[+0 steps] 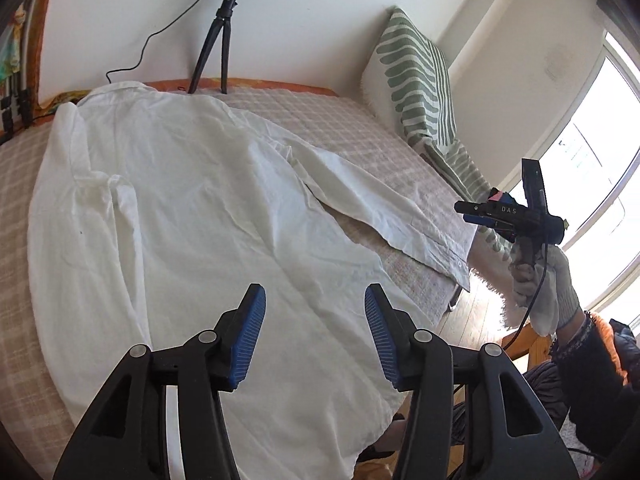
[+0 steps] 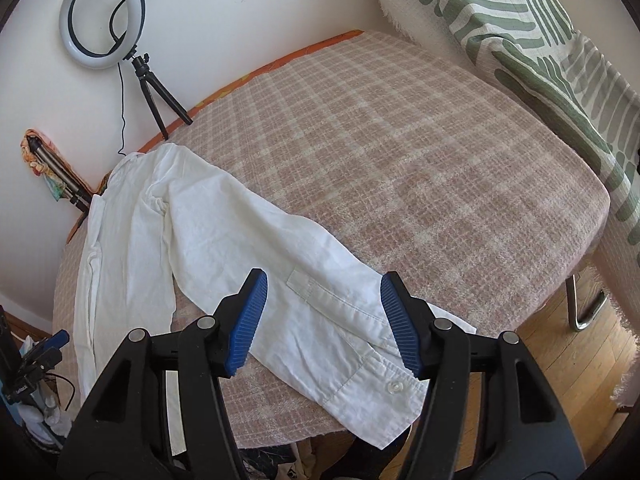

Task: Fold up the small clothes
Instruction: 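Move the right gripper to the cuff of the other sleeve, then grasp the cuff with the right gripper and lay the sleeve across the back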

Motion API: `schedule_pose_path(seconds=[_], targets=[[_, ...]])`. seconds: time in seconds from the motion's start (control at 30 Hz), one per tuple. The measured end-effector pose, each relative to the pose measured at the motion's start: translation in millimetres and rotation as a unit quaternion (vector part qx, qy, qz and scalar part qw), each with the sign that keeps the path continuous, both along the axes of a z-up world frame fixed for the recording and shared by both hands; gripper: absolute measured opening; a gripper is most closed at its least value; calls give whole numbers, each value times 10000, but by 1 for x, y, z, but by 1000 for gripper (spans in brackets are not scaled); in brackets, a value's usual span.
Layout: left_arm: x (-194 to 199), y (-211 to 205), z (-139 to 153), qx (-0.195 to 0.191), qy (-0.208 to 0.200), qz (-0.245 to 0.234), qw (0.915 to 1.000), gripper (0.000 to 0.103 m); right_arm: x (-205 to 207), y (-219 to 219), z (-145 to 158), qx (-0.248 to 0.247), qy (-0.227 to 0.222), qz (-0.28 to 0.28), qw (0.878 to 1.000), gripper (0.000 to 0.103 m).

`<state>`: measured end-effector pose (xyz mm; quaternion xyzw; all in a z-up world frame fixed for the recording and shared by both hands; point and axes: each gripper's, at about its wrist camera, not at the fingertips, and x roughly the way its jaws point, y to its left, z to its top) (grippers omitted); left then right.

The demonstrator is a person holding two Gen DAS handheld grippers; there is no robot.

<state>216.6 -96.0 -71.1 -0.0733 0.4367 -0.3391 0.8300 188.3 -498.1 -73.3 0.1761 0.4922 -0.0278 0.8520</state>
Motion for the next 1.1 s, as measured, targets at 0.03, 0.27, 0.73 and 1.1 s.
schedule_pose_path(seconds=[0.03,0.27,0.73,1.1], targets=[[1,-3,-1,-19,14,-25,10000,50,-3,-8,-4,-30,59,-93,9999,62],[4,-15,-16,-29,224,-107,9997,50,-16,-53,-44,52,531,-536,9971,62],[2,-10,-21,64,172,34,9998,50,-19,-37,-60,-419,626,-288,9967,46],[3,-5,-24,81,154,114,9998,51,-20,-4,-21,-24,-64,-136,9999,6]])
